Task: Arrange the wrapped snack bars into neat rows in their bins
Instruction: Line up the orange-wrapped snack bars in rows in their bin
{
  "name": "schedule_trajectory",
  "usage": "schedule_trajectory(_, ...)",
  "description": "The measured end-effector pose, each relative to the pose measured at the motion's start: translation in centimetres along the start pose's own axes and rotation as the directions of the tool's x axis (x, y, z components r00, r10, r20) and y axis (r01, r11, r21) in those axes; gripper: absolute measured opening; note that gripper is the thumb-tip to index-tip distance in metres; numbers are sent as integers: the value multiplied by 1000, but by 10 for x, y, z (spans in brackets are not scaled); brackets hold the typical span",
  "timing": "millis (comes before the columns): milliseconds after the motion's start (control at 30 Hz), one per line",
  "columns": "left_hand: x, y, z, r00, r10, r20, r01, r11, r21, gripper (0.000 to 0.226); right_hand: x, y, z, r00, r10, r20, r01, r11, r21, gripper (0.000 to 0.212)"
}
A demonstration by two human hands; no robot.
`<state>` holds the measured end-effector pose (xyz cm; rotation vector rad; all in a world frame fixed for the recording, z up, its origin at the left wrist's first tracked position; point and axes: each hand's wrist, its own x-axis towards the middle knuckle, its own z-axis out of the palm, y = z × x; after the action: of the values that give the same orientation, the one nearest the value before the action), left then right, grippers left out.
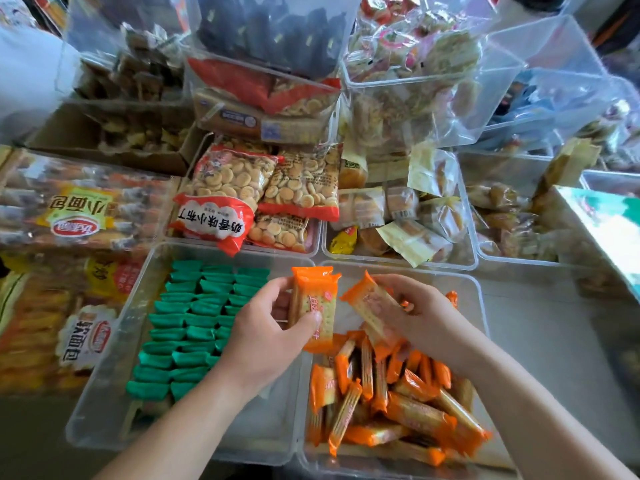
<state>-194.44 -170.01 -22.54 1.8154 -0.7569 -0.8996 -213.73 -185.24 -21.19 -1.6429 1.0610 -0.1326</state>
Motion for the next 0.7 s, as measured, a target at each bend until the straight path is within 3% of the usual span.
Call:
schedule_trajectory(167,-7,6,2,999,46,17,-47,998,42,32,-26,-5,-12,1000,4,-17,-5,997,-82,41)
schedule_trajectory(500,-17,8,9,997,27,67,-29,999,23,57,-48,-13,-17,999,-4,-36,11,983,181,20)
schedule_trajectory(700,-26,11,8,982,48,185,-41,998,-41,38,-49,-16,-4,995,-99,-30,104,971,217,16)
